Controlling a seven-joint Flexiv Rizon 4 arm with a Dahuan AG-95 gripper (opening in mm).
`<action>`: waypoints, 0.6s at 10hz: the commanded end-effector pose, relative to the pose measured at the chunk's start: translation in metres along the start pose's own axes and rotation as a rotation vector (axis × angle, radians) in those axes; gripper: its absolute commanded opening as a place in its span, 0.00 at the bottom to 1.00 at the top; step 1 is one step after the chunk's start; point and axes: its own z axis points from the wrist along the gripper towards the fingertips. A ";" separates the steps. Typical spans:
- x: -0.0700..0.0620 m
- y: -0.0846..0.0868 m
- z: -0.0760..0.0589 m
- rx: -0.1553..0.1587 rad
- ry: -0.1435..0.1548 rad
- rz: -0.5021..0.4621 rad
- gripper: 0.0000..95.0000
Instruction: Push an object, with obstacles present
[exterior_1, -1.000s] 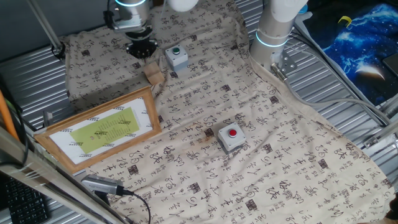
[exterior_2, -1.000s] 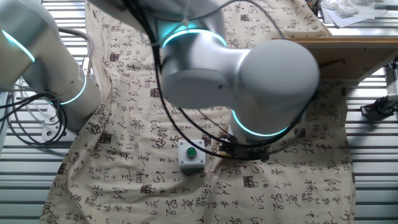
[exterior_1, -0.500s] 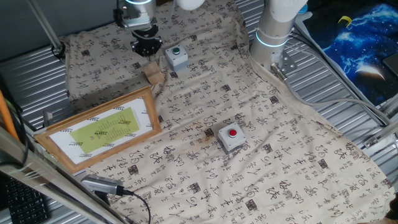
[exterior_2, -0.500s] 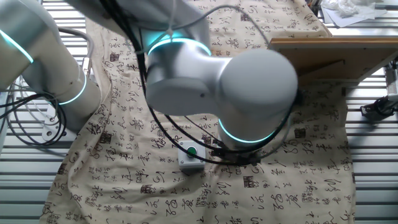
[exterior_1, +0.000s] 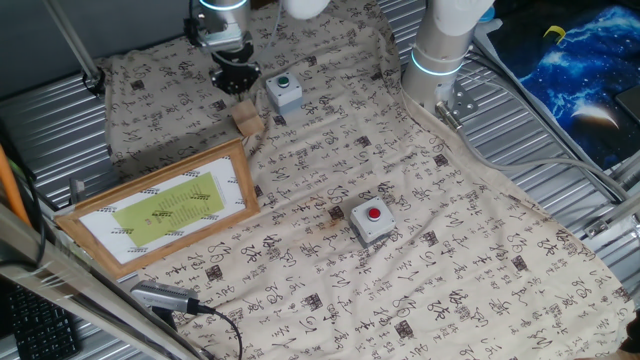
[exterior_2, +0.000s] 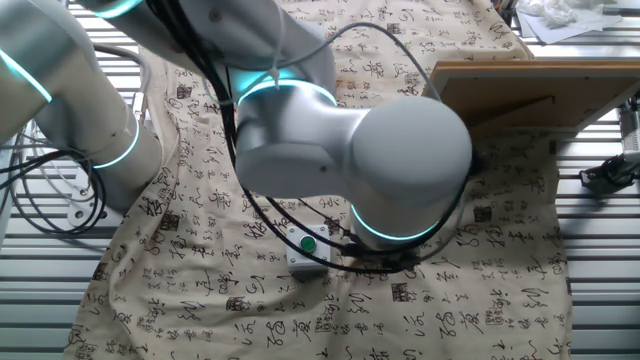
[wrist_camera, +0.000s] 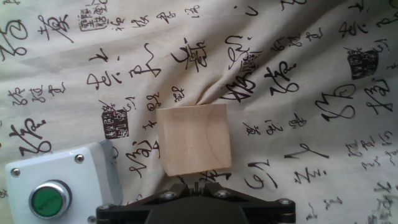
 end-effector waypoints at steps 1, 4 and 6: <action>-0.002 -0.001 0.001 0.008 -0.026 -0.048 0.00; -0.003 -0.001 0.004 -0.004 -0.062 -0.107 0.00; -0.002 -0.001 0.008 -0.013 -0.068 -0.123 0.00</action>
